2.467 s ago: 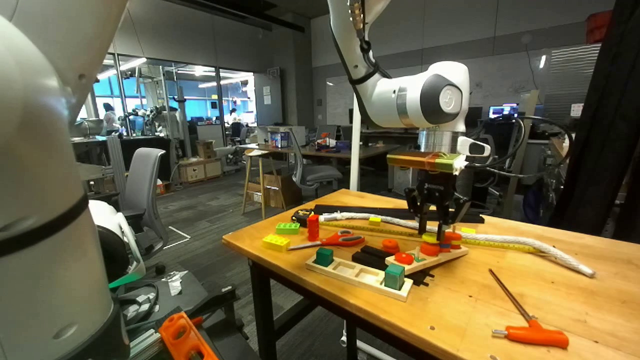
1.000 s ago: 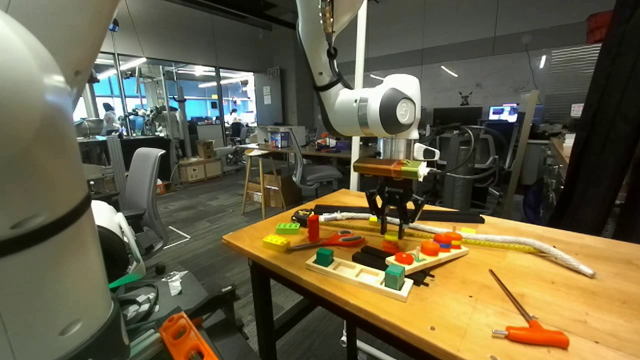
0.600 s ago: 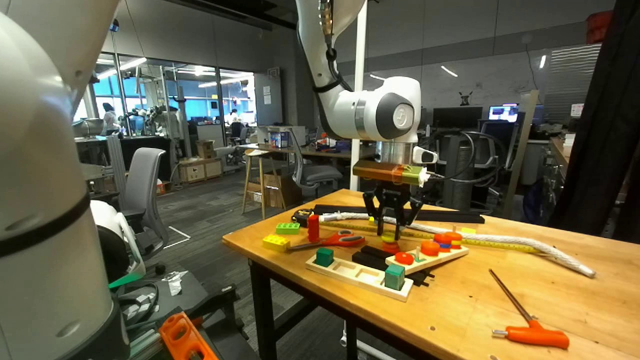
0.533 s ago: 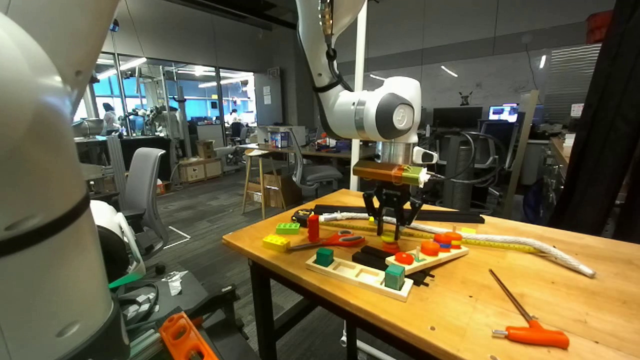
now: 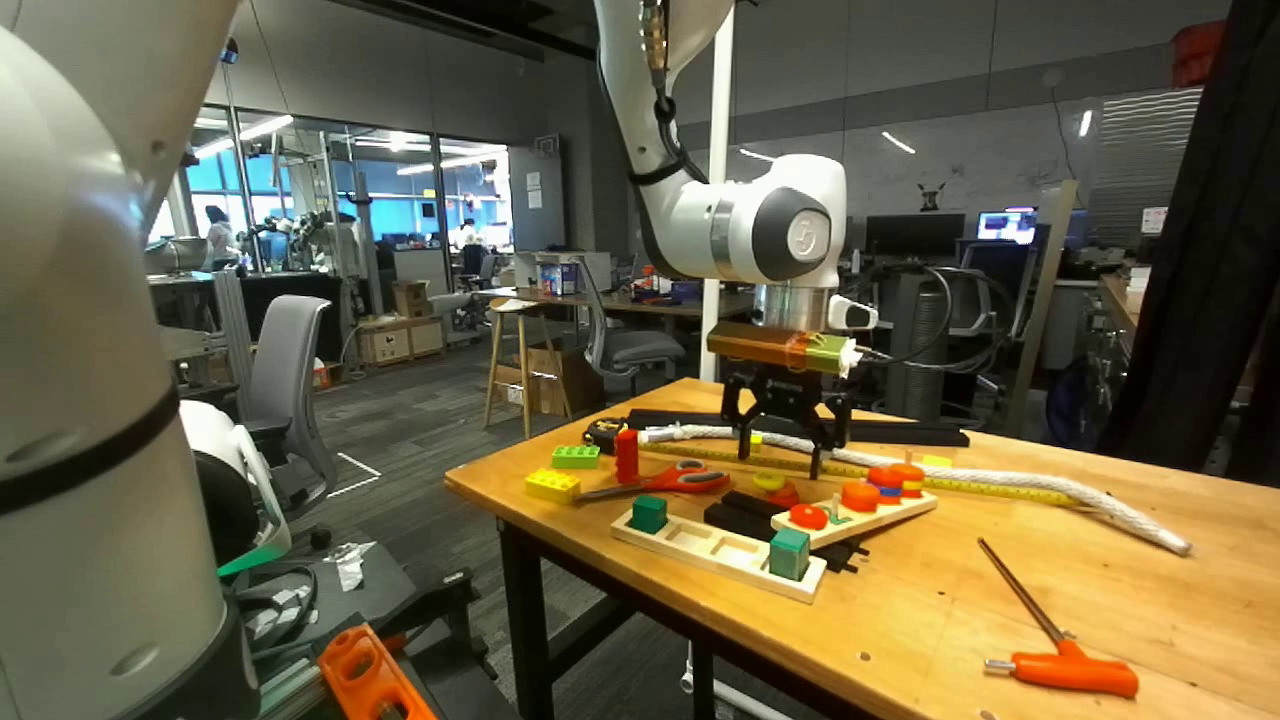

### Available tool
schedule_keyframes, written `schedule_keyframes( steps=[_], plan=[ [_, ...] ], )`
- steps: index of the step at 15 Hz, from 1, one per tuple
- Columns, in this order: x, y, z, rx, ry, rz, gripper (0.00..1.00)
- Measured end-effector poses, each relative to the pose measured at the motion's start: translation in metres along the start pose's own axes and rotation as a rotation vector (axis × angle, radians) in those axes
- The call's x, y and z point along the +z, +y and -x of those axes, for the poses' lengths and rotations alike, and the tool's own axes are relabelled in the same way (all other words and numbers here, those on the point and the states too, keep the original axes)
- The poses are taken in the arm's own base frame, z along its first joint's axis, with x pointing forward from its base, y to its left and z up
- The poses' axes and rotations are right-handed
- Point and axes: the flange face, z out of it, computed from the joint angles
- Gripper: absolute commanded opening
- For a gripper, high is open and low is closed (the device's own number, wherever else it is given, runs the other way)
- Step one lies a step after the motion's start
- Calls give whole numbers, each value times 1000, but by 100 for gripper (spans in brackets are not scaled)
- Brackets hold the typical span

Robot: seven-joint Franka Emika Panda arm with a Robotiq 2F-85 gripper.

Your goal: Remove the yellow ring from the orange ring on the wooden board

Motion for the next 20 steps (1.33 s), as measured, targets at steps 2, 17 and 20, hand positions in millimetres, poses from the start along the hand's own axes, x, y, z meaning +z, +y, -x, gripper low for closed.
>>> schedule_keyframes(
  steps=[2,17,20],
  plan=[
    [-1,1,0,6,1,2,100],
    [-183,-23,130,478,21,290,100],
    [-193,-22,179,518,46,285,100]
  ],
)
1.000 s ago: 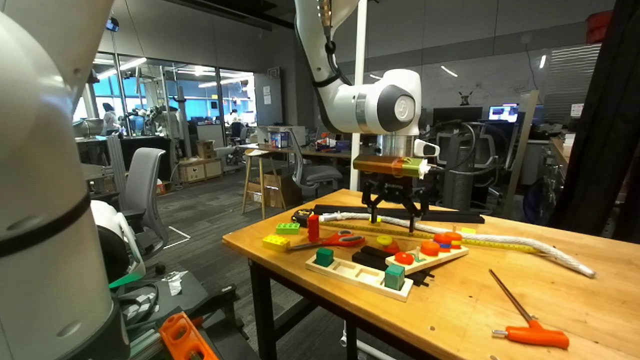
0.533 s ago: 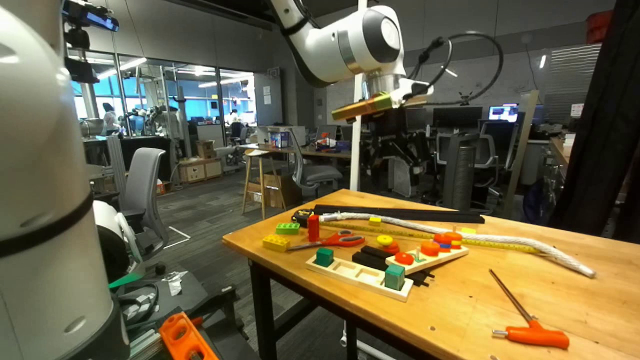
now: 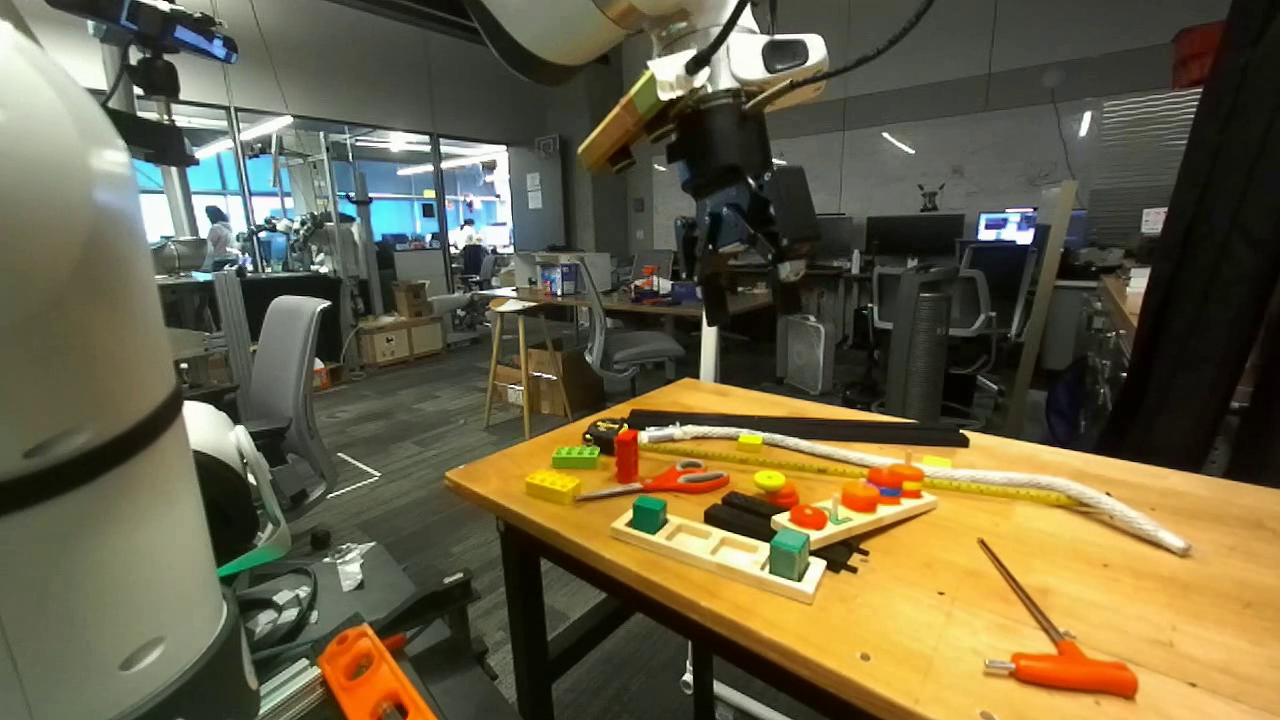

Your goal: Remove the yellow ring from the orange ring on the wooden board

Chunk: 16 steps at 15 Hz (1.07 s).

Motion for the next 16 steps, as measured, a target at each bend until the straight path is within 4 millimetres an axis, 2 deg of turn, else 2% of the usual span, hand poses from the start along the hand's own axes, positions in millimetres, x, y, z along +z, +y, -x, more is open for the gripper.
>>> schedule_keyframes(
  steps=[4,6,9,11,13,16],
  plan=[
    [-6,25,51,-98,38,-32,100],
    [-22,35,68,-177,82,-63,100],
    [-64,54,85,-282,159,-121,100],
    [-82,67,100,-325,187,-150,100],
    [-92,75,110,-342,206,-161,100],
    [-93,76,112,-349,212,-162,100]
  ],
)
